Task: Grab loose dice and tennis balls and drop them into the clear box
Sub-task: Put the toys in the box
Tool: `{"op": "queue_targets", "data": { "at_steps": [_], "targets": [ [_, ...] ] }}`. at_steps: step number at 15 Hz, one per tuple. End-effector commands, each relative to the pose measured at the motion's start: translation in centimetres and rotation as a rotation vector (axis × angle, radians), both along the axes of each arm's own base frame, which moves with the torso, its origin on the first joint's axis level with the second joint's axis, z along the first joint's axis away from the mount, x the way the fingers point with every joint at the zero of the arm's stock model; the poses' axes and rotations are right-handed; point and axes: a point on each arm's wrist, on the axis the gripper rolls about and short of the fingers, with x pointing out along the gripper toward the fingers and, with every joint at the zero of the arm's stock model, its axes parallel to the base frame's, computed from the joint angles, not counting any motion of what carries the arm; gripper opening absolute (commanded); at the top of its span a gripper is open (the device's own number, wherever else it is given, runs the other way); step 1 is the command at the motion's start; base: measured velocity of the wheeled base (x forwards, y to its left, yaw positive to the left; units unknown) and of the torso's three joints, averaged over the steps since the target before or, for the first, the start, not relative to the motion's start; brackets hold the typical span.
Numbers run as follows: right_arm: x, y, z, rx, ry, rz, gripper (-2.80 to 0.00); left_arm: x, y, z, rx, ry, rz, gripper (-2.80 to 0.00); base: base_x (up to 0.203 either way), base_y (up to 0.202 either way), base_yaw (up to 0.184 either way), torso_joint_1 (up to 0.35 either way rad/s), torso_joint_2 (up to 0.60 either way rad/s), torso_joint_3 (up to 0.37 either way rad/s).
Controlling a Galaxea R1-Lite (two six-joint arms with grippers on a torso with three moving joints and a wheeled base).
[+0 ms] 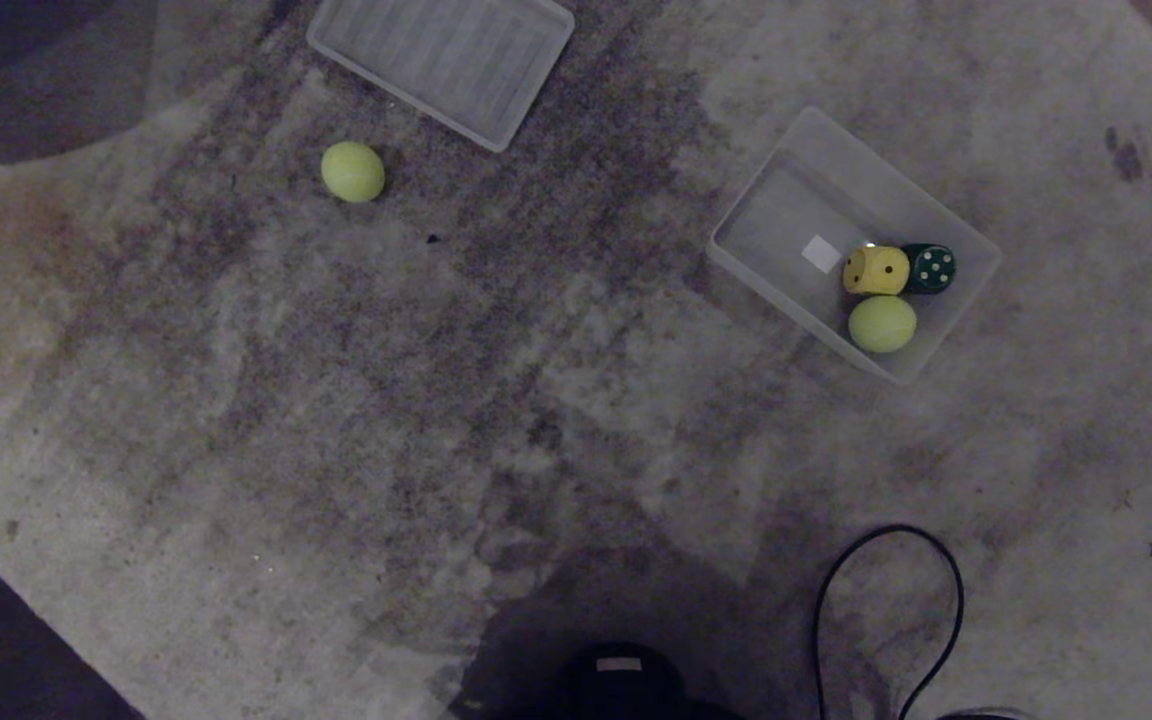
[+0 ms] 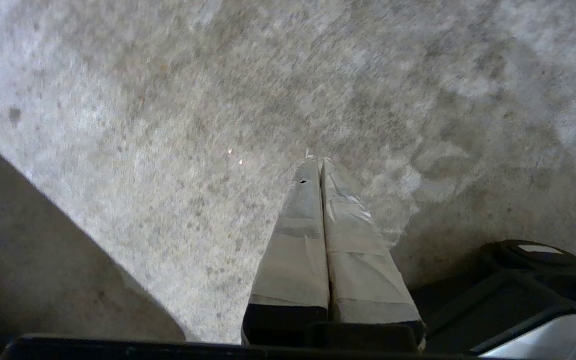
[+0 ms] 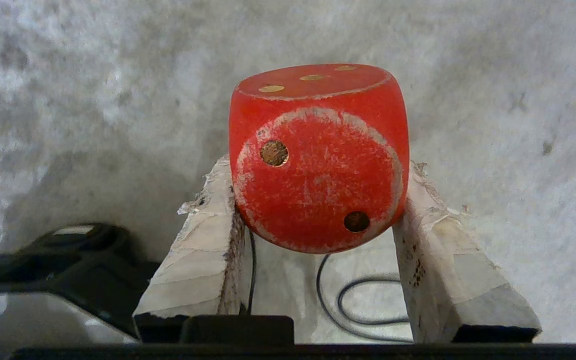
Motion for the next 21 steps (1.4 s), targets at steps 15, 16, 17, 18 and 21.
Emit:
{"op": "queue_targets", "data": {
  "at_steps": [15,16,17,18,21],
  "targets": [
    [0.1,0.0,-0.28,-0.004,0.013,0.003,-2.8,0.02,0.01,-0.03,-0.018,0.001,0.004,-2.8,0.07,0.0,0.001,0.001,0.0,0.001],
    [0.1,0.0,-0.28,0.0,0.013,0.003,-2.8,0.02,0.01,-0.03,-0.02,0.001,0.004,-2.8,0.143,0.0,-0.003,0.002,0.0,0.002],
    [0.1,0.0,-0.28,0.0,0.013,0.002,-2.8,0.02,0.01,-0.03,-0.021,0.001,0.006,-2.8,0.081,0.0,-0.001,0.005,0.0,0.0],
    [0.1,0.0,-0.28,-0.003,0.013,0.003,-2.8,0.02,0.01,-0.03,-0.02,0.001,0.006,-2.8,0.0,0.0,0.0,0.0,0.0,0.0],
    [0.1,0.0,-0.28,-0.001,0.013,0.003,-2.8,0.02,0.05,-0.02,-0.056,-0.001,0.022,-2.8,0.0,0.0,0.0,0.0,0.0,0.0]
  ]
}}
